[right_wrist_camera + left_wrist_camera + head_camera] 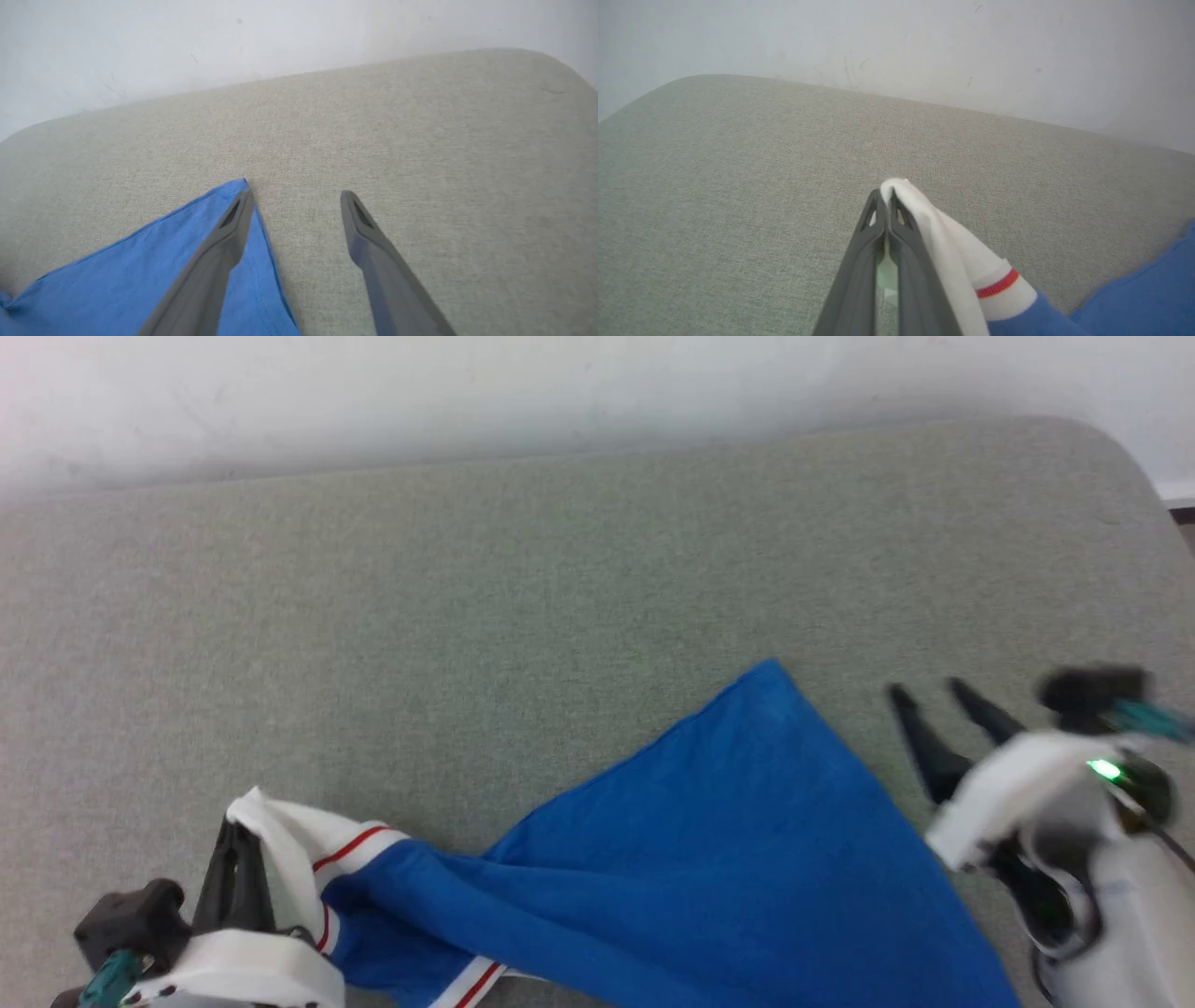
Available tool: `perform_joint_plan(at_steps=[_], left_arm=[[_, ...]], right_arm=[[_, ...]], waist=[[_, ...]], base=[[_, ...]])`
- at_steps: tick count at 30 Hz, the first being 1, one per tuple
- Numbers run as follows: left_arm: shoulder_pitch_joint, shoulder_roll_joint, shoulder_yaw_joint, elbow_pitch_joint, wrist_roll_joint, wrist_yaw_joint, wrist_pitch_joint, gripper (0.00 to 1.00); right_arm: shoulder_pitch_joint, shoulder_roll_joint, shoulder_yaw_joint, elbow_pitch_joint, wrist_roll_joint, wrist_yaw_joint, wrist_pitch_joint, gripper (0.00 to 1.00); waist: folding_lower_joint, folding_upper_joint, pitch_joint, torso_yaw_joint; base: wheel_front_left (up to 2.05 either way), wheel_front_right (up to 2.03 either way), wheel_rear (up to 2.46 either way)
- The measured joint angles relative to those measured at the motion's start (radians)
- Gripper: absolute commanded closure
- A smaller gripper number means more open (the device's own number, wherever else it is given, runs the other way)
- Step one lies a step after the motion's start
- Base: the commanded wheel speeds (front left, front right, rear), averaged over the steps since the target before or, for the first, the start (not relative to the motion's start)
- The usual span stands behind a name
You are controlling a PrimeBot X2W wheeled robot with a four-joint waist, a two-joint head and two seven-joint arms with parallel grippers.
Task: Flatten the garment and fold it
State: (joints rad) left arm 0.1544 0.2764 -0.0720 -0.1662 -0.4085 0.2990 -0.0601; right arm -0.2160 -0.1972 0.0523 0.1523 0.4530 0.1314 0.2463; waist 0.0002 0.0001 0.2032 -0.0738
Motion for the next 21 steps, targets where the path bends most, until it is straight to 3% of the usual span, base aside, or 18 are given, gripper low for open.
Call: perform_joint_plan(at_steps=[9, 19, 21], left_arm=[[-0.103, -0.024, -0.064, 0.023, 0.006, -0.035, -0.011, 1.00], [-0.146, -0.032, -0.085, 0.060, 0.014, -0.050, -0.030, 1.00], [-0.146, -0.032, -0.087, 0.067, 0.014, -0.052, -0.033, 1.00]], right_arm=[[-0.295, -0.057, 0.209, 0.300, 0.142, 0.000, 0.239, 0.00], [-0.468, -0.112, 0.426, 0.408, 0.233, -0.001, 0.446, 0.00], [-0.497, -0.122, 0.452, 0.417, 0.266, -0.003, 0.524, 0.58]], waist=[[0.0001, 0.0000, 0.058, 0.059], [-0.0002, 0.0000, 0.110, 0.109], [-0.0003, 0.0000, 0.112, 0.114]], base=[[0.00, 0.00, 0.00], [0.00, 0.00, 0.00], [0.00, 0.00, 0.00]])
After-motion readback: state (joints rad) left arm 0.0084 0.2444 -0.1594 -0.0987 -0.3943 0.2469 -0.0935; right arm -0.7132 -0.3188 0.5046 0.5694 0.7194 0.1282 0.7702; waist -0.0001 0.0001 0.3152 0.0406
